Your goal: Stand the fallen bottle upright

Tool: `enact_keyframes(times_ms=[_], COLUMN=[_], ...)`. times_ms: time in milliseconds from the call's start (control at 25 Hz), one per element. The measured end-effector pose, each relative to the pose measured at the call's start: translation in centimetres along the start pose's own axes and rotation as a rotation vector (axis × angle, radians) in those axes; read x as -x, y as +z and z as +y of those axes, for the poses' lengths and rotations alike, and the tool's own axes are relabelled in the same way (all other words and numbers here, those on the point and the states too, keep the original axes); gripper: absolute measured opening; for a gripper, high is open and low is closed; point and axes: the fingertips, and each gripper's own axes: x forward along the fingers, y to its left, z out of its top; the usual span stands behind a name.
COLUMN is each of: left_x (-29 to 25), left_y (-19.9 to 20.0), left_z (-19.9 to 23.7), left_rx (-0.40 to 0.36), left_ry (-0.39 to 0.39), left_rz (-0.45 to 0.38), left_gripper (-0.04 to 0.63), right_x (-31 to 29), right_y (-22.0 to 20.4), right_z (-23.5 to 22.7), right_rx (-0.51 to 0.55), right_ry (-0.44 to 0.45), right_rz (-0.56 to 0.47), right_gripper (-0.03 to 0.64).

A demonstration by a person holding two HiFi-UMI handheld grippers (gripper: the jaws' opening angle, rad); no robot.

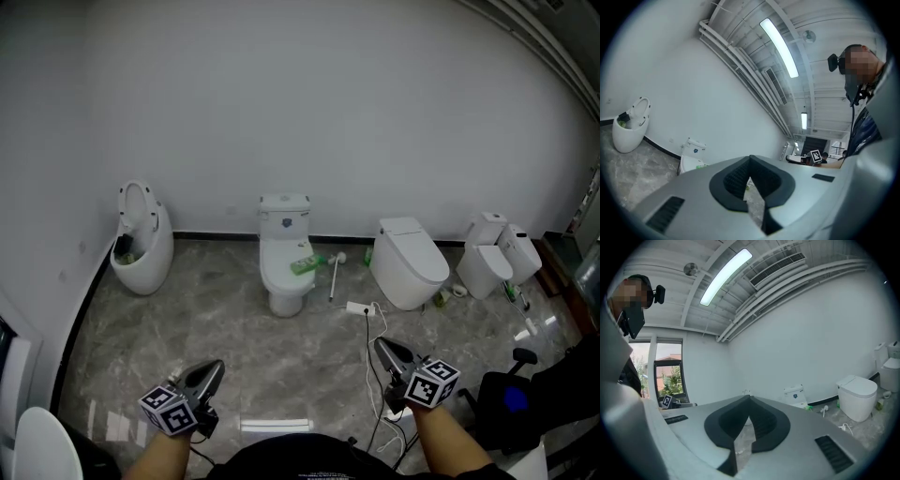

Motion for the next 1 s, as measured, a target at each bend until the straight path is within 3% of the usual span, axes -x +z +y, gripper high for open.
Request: enact_keyframes(times_ms=[200,480,760,1000], left_x=[1.3,-0.4,-5.7,-14.8], left_y=[3.0,5.6,5.8,7.6], left_z=[7.2,12.2,14.5,16.0], left_rx=[0.005,0.016,0.004,-0.001], left_ry=[-0.011,0.002,0.043,0.111], left_rz=[0.003,0.005,0.003,-0.019], left_gripper=[0.018,0.018,0.018,0.018], right_x=[-6.7,-13.4,-18.5,-24.0], right_y=[-0.3,0.0,0.3,3.9], right_z=[1.9,0.5,-5.6,-14.7], right_rx=[-0.009,-0.034,-0.054,-0.070], right_ry=[-0.018,-0.016,0.040,0.102], right_rz=[-0.022,-0.006,-0.005,0.016], right_gripper=[0.014,0.014,0.014,0.014])
